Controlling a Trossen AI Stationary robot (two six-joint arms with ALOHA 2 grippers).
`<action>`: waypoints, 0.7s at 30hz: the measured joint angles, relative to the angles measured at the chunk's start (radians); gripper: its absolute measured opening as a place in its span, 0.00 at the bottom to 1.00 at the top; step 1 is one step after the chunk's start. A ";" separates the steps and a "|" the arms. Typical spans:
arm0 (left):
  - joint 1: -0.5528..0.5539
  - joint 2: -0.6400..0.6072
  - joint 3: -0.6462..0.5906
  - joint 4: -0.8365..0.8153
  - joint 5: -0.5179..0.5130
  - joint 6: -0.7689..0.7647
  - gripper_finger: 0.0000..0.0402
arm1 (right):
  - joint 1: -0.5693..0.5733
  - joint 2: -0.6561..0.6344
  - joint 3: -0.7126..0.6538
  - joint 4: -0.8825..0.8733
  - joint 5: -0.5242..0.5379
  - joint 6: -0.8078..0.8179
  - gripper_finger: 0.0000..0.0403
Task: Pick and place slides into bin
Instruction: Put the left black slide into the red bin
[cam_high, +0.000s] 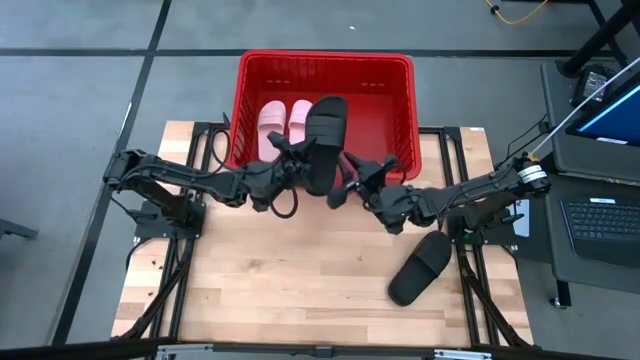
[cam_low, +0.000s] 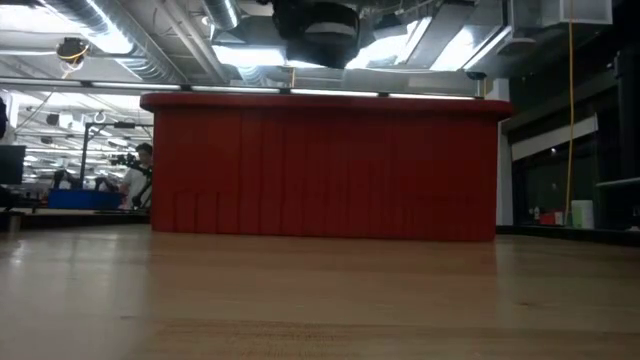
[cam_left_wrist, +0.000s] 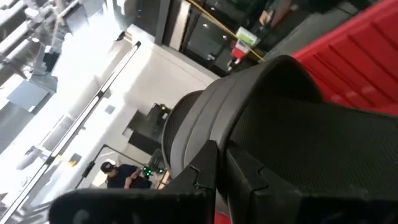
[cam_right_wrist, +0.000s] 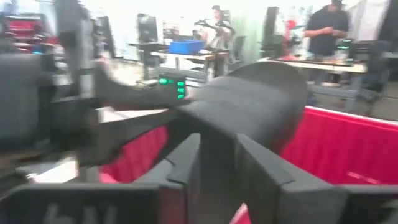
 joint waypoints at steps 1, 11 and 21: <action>0.003 -0.004 0.000 0.012 0.000 0.000 0.01 | 0.001 0.000 0.000 0.009 -0.014 -0.001 0.29; 0.010 -0.096 0.001 0.027 0.011 0.000 0.01 | 0.057 -0.004 0.000 0.071 -0.083 -0.056 0.47; 0.021 -0.188 0.002 0.015 0.177 -0.072 0.01 | 0.142 -0.004 0.000 0.050 -0.100 -0.188 0.03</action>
